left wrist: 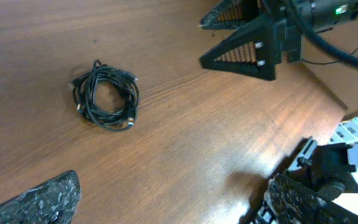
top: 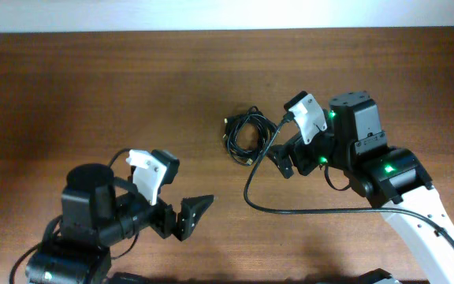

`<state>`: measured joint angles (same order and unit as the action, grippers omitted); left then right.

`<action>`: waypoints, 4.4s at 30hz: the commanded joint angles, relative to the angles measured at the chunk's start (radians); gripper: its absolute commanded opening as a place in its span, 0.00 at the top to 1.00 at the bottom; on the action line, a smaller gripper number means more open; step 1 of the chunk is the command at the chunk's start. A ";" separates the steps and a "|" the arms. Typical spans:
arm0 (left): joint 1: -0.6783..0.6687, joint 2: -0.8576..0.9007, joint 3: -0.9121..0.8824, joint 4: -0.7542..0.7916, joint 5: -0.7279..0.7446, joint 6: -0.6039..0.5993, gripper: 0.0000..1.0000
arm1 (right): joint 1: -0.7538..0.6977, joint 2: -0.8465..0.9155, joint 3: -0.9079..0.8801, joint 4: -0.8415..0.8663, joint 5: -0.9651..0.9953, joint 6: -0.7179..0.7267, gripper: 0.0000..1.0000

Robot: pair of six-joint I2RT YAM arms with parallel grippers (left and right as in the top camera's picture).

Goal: Untangle cables
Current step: 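Move both grippers toward the black cable bundle from either side, then grasp the black cable bundle with the left gripper and lift it up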

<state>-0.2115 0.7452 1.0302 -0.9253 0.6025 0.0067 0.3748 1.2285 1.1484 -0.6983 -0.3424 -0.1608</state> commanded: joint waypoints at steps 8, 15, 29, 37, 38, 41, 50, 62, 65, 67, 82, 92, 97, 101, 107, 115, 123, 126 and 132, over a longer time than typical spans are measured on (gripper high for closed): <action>-0.174 0.085 0.231 -0.082 -0.204 -0.075 0.01 | 0.011 0.169 0.019 0.066 0.198 -0.045 0.02; -0.196 0.169 0.264 -0.008 -0.590 -0.118 0.01 | 0.023 0.200 0.048 0.073 0.193 -0.044 0.02; -0.229 0.700 0.269 0.384 -0.683 -0.142 0.01 | 0.031 -0.077 0.167 -0.043 0.527 -0.010 0.02; -0.249 0.934 0.268 0.533 -0.623 -0.152 0.01 | 0.031 -0.085 0.167 -0.062 0.532 -0.010 0.02; -0.251 0.958 0.268 0.541 -0.616 -0.152 0.01 | 0.031 -0.085 0.167 -0.065 0.532 -0.010 0.01; -0.258 1.029 0.268 0.543 -0.540 -0.152 0.01 | 0.031 -0.085 0.167 -0.075 0.535 -0.011 0.02; -0.256 1.101 0.328 0.397 -0.517 -0.152 0.01 | 0.031 -0.085 0.167 -0.098 0.535 -0.011 0.02; -0.255 1.148 0.465 0.172 -0.519 -0.148 0.01 | 0.031 -0.085 0.167 -0.122 0.534 -0.010 0.02; -0.255 1.198 0.465 0.188 -0.484 -0.149 0.01 | 0.031 -0.085 0.167 -0.131 0.534 -0.010 0.02; -0.255 1.223 0.465 0.195 -0.460 -0.148 0.01 | 0.031 -0.085 0.167 -0.133 0.534 -0.010 0.01; -0.266 1.308 0.463 0.214 -0.460 -0.149 0.01 | 0.031 -0.085 0.167 -0.139 0.534 -0.010 0.02; -0.266 1.357 0.480 0.210 -0.460 -0.149 1.00 | 0.031 -0.085 0.167 -0.144 0.534 -0.011 0.02; -0.266 1.357 0.616 0.079 -0.488 -0.148 1.00 | 0.031 -0.085 0.167 -0.143 0.534 -0.011 0.02; -0.267 1.357 0.854 -0.116 -0.523 -0.140 1.00 | 0.031 -0.085 0.167 -0.143 0.534 -0.011 0.01; -0.266 1.357 1.181 -0.322 -0.547 -0.140 1.00 | 0.031 -0.071 0.166 -0.143 0.534 -0.011 0.01; -0.291 1.352 1.730 -0.710 -0.626 -0.140 1.00 | 0.031 -0.024 0.166 -0.139 0.534 -0.011 0.02; -0.349 1.382 1.731 -0.679 -0.727 -0.151 1.00 | 0.031 -0.012 0.166 -0.140 0.534 -0.011 0.02; -0.350 1.376 1.750 -0.673 -0.656 -0.126 1.00 | 0.031 -0.012 0.166 -0.115 0.532 -0.011 0.01; -0.347 1.359 1.851 -0.712 -0.679 -0.126 1.00 | 0.031 -0.011 0.166 0.070 0.507 -0.013 0.02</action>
<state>-0.5636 2.1250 2.8178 -1.6241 -0.0570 -0.1246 0.4019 1.2148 1.3014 -0.6884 0.1738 -0.1833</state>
